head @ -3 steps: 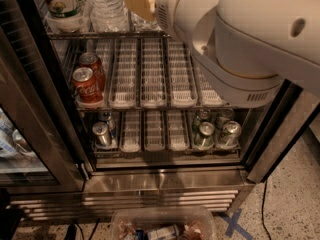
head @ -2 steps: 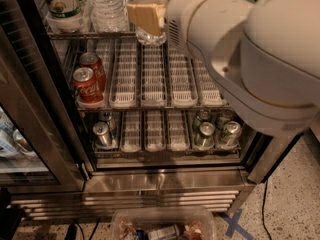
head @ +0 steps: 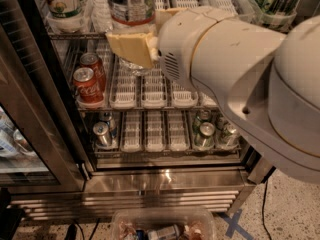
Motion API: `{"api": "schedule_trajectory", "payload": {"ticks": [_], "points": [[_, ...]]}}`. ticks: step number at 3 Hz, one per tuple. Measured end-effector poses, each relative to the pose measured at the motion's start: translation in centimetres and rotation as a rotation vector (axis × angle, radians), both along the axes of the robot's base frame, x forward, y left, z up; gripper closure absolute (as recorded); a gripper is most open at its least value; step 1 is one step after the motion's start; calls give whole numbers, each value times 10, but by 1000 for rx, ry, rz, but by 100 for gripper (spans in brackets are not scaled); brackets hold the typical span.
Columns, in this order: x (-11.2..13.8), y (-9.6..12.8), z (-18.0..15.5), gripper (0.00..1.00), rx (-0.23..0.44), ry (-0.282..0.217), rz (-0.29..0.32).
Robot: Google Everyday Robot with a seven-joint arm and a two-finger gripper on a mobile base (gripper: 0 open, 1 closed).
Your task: Pick water bottle from top shelf of fridge
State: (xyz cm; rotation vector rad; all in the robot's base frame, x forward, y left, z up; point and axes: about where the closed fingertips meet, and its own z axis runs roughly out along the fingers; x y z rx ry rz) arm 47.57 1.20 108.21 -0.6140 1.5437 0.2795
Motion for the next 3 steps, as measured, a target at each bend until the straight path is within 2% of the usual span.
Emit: {"api": "schedule_trajectory", "payload": {"ticks": [1, 2, 3], "points": [[0, 0, 1, 100, 0, -2, -1], [-5, -8, -17, 100, 4, 49, 15], [-21, -52, -66, 100, -4, 186, 7]]}}
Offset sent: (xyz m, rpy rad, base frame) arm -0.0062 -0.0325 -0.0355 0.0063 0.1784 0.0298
